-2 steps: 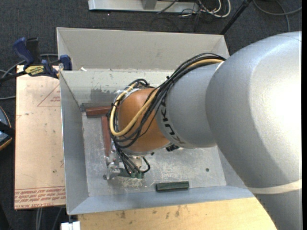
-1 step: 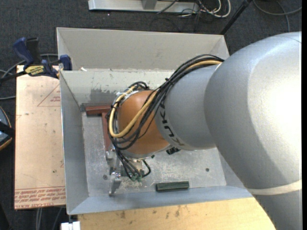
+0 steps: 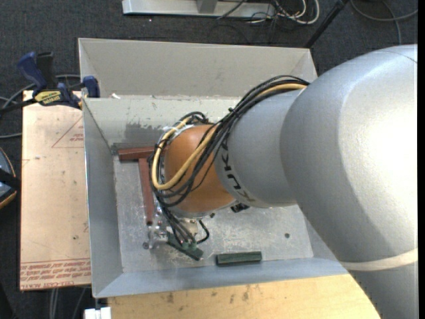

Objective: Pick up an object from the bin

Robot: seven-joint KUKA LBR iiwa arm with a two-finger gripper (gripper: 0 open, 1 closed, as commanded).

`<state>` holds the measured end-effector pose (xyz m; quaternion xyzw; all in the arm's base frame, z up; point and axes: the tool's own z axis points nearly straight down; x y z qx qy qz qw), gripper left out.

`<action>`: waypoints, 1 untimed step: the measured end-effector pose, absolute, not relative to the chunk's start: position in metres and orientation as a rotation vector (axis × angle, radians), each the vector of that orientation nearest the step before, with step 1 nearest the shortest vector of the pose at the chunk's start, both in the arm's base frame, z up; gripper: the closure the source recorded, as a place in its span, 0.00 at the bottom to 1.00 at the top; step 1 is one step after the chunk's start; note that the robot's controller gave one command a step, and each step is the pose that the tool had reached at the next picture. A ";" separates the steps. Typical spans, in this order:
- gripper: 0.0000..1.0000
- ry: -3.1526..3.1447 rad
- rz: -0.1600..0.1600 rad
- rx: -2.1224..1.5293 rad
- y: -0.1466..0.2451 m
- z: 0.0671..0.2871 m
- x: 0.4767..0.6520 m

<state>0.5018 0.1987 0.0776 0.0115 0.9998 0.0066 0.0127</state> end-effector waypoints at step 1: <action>0.00 3.138 0.009 0.032 0.198 0.074 0.496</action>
Offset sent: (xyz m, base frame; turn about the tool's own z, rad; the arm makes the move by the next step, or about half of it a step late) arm 0.0000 0.0000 0.0000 0.0000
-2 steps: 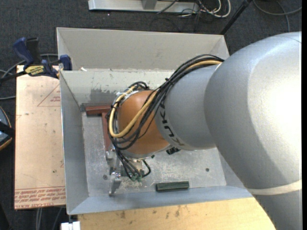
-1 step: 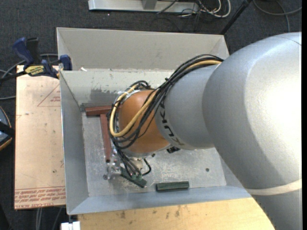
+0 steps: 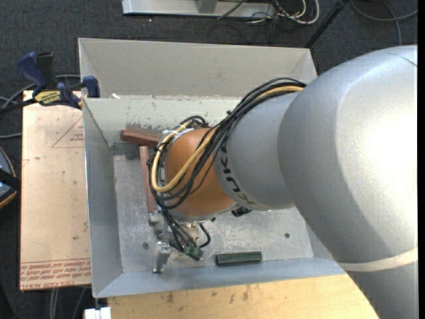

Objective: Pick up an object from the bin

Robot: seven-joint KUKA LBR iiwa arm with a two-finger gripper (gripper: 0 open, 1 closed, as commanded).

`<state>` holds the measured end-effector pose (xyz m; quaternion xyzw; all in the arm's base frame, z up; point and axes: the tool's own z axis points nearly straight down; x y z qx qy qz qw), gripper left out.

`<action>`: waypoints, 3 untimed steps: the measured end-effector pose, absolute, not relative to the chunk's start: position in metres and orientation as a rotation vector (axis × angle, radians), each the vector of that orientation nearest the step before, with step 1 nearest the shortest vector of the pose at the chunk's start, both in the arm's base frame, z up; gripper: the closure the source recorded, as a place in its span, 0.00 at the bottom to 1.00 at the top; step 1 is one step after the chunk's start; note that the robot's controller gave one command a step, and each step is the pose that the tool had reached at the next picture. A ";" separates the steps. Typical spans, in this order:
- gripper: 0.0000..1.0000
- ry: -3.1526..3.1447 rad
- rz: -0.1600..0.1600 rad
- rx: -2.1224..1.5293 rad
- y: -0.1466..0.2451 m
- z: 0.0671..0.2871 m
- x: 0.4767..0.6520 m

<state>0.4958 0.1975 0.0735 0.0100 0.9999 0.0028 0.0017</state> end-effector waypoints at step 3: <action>1.00 3.127 0.009 0.212 0.136 0.080 0.500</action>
Offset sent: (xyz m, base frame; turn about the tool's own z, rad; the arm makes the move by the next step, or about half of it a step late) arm -0.0018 -0.0575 0.0077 -0.1234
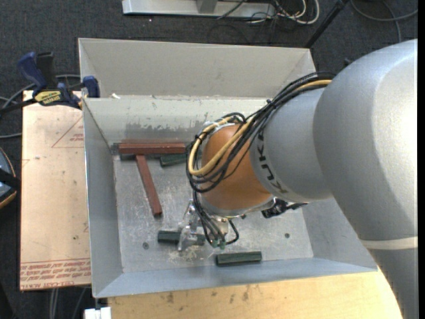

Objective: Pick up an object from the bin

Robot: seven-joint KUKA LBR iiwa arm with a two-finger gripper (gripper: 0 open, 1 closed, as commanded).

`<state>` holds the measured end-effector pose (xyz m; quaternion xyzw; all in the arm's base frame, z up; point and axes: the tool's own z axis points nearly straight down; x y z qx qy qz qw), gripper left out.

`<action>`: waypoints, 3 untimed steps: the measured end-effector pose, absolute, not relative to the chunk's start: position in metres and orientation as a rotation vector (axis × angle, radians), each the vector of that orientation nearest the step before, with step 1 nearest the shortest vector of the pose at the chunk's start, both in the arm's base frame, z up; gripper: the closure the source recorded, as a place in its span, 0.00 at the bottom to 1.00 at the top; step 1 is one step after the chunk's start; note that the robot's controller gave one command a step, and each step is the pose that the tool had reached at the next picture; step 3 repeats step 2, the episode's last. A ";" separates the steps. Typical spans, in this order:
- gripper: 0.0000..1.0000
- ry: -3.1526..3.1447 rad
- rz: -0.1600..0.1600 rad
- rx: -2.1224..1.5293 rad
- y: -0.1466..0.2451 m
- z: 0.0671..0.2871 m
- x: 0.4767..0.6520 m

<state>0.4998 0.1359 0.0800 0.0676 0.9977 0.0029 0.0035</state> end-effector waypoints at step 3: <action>1.00 3.132 0.003 0.186 0.136 0.230 0.500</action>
Offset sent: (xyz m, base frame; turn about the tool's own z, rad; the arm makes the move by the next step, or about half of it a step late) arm -0.0014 -0.0001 0.1499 -0.0170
